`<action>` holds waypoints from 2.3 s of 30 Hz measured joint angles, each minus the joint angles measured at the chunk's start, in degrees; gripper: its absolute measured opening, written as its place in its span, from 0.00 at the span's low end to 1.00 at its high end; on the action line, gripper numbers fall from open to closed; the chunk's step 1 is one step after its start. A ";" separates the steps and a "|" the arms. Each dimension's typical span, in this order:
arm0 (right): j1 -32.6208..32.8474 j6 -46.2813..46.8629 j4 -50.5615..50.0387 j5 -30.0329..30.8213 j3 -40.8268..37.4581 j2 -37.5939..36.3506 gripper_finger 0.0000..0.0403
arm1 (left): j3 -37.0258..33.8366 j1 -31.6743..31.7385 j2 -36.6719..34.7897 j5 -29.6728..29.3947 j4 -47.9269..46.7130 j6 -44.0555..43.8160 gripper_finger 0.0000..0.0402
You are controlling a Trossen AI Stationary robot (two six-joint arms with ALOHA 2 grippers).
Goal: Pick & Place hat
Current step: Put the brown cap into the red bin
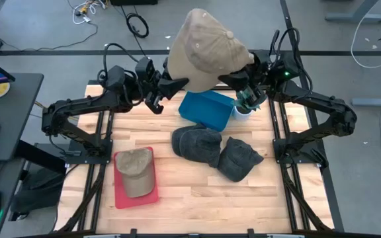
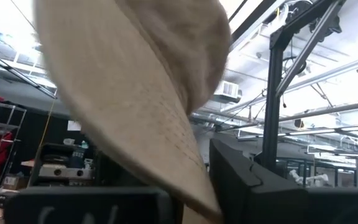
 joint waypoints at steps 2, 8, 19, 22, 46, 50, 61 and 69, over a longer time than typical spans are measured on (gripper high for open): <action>0.00 0.21 0.00 0.12 0.00 -0.01 0.02 | 0.00 0.04 0.00 0.61 -0.47 0.00 0.21; 0.00 1.35 -0.58 -0.49 -0.04 -1.16 0.02 | 0.02 0.63 -0.22 6.03 -11.87 4.11 0.28; -2.48 -1.09 -17.52 -2.37 -0.02 -7.36 0.01 | -0.09 1.53 -4.45 9.85 -32.41 4.74 0.29; -3.24 -4.68 -27.27 -2.81 -0.02 -10.01 0.01 | -0.07 1.67 -9.82 9.91 -41.25 7.94 0.24; 1.43 -9.97 -43.71 -7.66 0.00 -3.87 0.01 | 0.00 3.98 -19.12 3.44 -35.30 18.21 0.49; 2.50 -9.80 -44.37 -9.29 0.00 -2.12 0.01 | 0.00 5.23 -17.37 7.00 -35.59 15.13 0.57; 3.15 -9.98 -50.46 -10.11 0.00 -0.12 0.01 | 0.30 7.10 -16.83 13.33 -47.47 11.43 0.63; 3.15 -9.67 -52.08 -10.11 0.02 -0.12 0.01 | 11.37 6.99 -12.48 14.52 -67.14 15.51 0.63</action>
